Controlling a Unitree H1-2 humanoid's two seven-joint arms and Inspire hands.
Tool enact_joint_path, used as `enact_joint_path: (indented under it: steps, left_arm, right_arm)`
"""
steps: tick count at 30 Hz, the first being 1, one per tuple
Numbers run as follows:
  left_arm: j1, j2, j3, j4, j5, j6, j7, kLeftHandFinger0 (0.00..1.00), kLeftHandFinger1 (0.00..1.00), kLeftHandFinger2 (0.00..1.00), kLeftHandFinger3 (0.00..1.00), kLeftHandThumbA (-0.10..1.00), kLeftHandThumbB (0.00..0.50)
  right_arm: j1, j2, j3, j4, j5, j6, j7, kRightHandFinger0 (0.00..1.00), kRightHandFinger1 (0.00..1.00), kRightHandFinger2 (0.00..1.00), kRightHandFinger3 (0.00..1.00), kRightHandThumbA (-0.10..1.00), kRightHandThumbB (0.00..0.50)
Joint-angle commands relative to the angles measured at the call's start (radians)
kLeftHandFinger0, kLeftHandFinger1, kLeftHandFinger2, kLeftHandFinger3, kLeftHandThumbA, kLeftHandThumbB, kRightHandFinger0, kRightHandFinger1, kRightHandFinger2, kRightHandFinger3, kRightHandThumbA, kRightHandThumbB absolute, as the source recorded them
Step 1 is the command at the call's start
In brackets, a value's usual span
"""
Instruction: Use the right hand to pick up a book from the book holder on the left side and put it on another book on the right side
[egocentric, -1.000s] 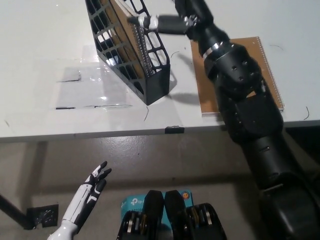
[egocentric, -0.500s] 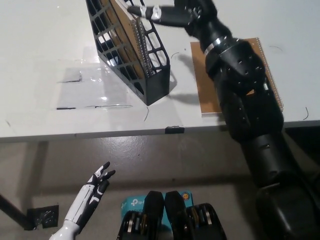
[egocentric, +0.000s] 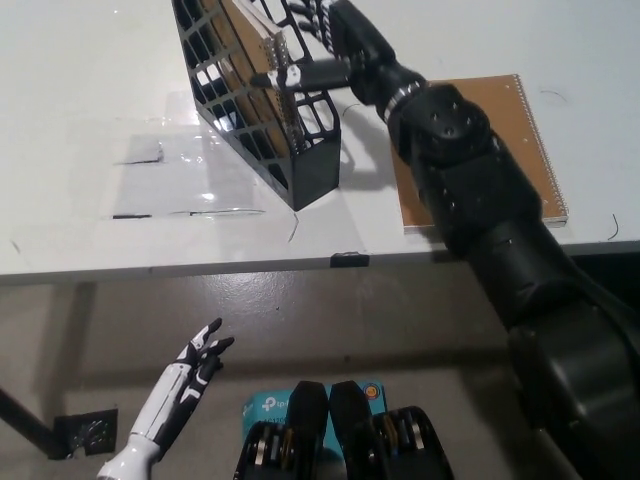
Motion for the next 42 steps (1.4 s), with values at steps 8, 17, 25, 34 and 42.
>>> enact_joint_path:
  steps: [8,17,25,34,42]
  left_arm:
    - [-0.014,0.035,-0.019,-0.020,0.009,-0.029,-0.030,0.89,0.92,0.88,1.00,1.00,0.145]
    - [-0.030,0.043,-0.027,-0.034,0.017,0.003,-0.042,0.86,0.89,0.86,1.00,1.00,0.155]
    - [-0.037,0.042,-0.032,-0.025,0.026,-0.003,-0.036,0.84,0.85,0.83,0.98,1.00,0.187]
    - [-0.031,0.045,-0.034,-0.039,0.021,0.015,-0.047,0.84,0.85,0.82,0.97,1.00,0.196]
    - [-0.032,0.038,-0.029,-0.053,0.011,0.032,-0.054,0.83,0.84,0.81,0.95,1.00,0.180]
  right_arm:
    - [-0.076,0.011,-0.008,-0.045,-0.026,-0.059,-0.012,1.00,1.00,1.00,1.00,1.00,0.464]
    - [-0.038,0.019,0.000,-0.103,-0.045,-0.056,-0.020,1.00,1.00,1.00,1.00,1.00,0.500]
    - [-0.028,0.035,0.004,-0.069,-0.050,-0.047,-0.020,1.00,1.00,1.00,1.00,1.00,0.470]
    - [-0.020,0.056,0.004,-0.030,-0.057,-0.051,-0.009,1.00,1.00,1.00,1.00,1.00,0.453]
    - [-0.038,0.057,-0.003,0.030,-0.054,-0.071,-0.002,1.00,1.00,1.00,1.00,1.00,0.450]
